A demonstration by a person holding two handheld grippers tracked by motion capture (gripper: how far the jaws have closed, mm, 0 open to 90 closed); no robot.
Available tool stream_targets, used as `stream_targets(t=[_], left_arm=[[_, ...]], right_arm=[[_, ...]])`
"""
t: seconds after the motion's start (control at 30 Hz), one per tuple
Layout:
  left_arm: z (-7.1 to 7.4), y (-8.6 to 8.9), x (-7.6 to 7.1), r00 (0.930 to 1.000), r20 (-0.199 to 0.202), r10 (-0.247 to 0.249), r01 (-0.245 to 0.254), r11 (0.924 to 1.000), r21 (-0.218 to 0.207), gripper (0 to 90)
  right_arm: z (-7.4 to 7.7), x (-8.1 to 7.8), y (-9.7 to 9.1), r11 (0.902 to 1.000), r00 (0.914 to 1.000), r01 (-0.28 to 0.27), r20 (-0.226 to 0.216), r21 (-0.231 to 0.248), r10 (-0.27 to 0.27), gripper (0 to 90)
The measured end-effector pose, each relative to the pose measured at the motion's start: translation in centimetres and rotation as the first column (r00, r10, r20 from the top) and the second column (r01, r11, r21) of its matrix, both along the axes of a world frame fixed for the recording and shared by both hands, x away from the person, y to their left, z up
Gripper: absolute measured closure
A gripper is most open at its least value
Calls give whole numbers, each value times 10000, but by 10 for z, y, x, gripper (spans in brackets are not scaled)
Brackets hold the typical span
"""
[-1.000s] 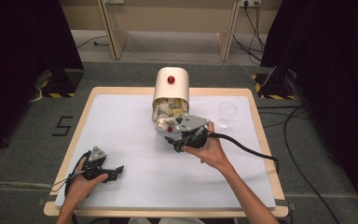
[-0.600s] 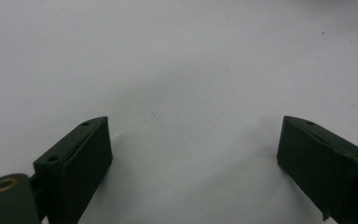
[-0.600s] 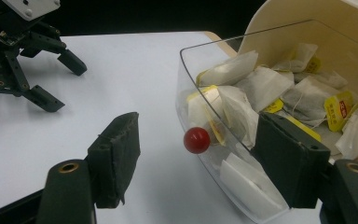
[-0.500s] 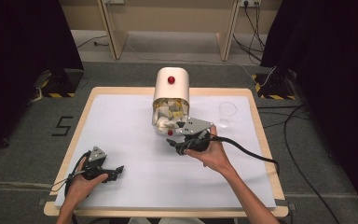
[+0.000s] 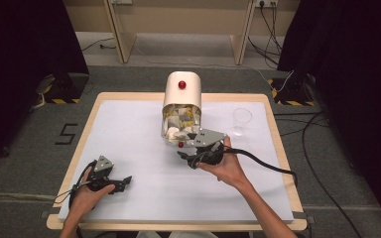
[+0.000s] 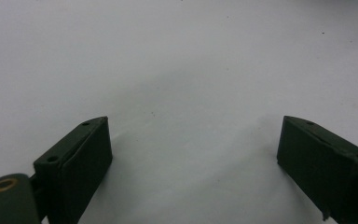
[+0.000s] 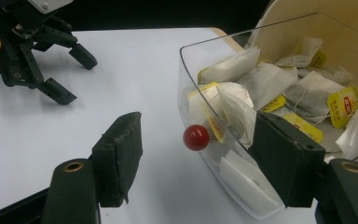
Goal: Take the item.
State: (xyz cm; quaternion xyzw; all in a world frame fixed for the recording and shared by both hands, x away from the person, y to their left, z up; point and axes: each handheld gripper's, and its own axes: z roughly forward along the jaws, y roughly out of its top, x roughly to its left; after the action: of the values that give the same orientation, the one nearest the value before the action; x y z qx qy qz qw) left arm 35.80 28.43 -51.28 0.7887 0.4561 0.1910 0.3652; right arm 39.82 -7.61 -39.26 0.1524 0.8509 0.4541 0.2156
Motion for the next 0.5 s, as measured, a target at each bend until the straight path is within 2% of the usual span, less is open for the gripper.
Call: stream_targets(t=[0.23,0.37,0.5], left_arm=[[0,0,0,10000,0,2,-2,10000,-4,92],[0,0,0,10000,0,0,0,10000,-3,92],[0,0,0,10000,1,0,0,10000,-1,92]], right_arm=[[0,-2,0,10000,10000,14,19,-2,-14,357],[2,-2,0,9996,9999,-97,-44,278,98,377],[8,-2,-4,9981,9999,18,140,622,-27,373]])
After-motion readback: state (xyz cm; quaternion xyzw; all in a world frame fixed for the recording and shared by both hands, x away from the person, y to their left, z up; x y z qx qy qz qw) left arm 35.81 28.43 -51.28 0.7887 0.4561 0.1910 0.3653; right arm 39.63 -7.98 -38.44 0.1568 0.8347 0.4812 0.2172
